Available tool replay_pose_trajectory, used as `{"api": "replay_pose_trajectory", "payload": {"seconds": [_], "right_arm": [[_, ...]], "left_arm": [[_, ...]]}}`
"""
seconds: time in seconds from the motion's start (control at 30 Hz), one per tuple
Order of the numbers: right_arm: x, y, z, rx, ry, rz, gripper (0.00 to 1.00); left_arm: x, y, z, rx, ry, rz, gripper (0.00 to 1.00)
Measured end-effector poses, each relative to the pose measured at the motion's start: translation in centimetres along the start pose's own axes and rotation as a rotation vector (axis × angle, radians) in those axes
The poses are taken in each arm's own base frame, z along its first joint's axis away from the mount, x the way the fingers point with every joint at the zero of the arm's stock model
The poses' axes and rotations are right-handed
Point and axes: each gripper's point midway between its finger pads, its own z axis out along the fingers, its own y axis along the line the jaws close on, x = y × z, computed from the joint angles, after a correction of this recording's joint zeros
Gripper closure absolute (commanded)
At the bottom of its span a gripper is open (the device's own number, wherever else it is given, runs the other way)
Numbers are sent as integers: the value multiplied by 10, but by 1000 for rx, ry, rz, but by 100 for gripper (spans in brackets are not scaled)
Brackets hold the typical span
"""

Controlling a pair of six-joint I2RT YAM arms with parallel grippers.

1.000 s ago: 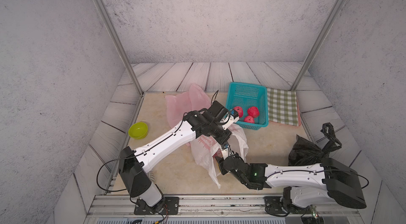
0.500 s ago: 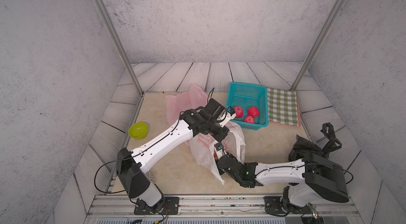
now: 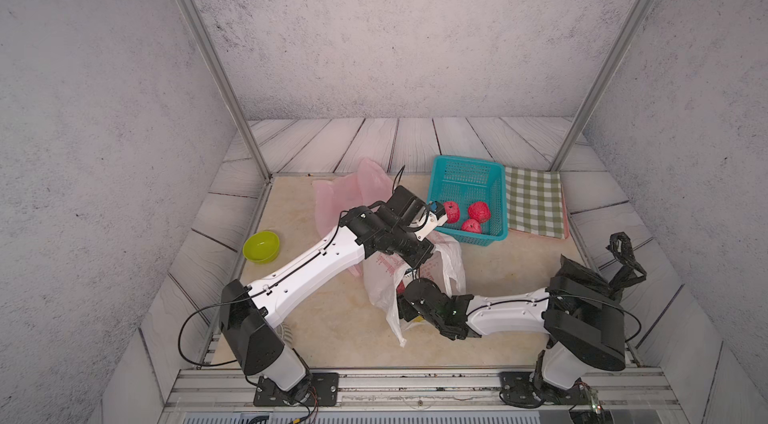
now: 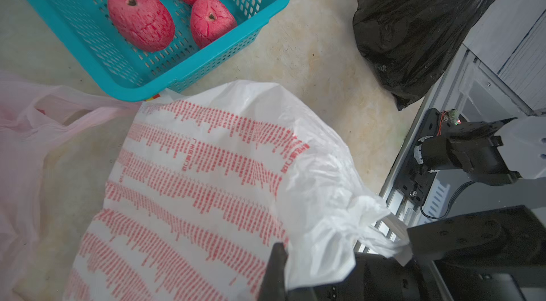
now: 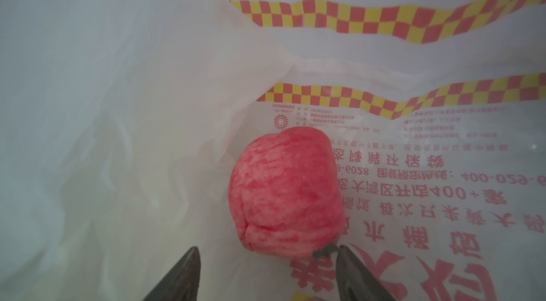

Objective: Untie the knot of a plastic bag & take out the apple
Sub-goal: Pick up the apple from the plastic bag.

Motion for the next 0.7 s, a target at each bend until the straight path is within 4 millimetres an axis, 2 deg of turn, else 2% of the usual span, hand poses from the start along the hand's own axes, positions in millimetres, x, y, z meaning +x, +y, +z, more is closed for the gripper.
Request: {"api": "replay_pose_trajectory", "payload": {"seconds": [0.4,0.57,0.7], "right_arm": [[-18,9,20,-26,2,-4,12],[-11,10,27,-43,29,-8,10],[-15,16,32,-53,36,-8,12]], "left_arm": [[0,-1,0,3,0,0,100],[0,-1,0,3,0,0,100],[0,-1,0,3,0,-1,100]]}}
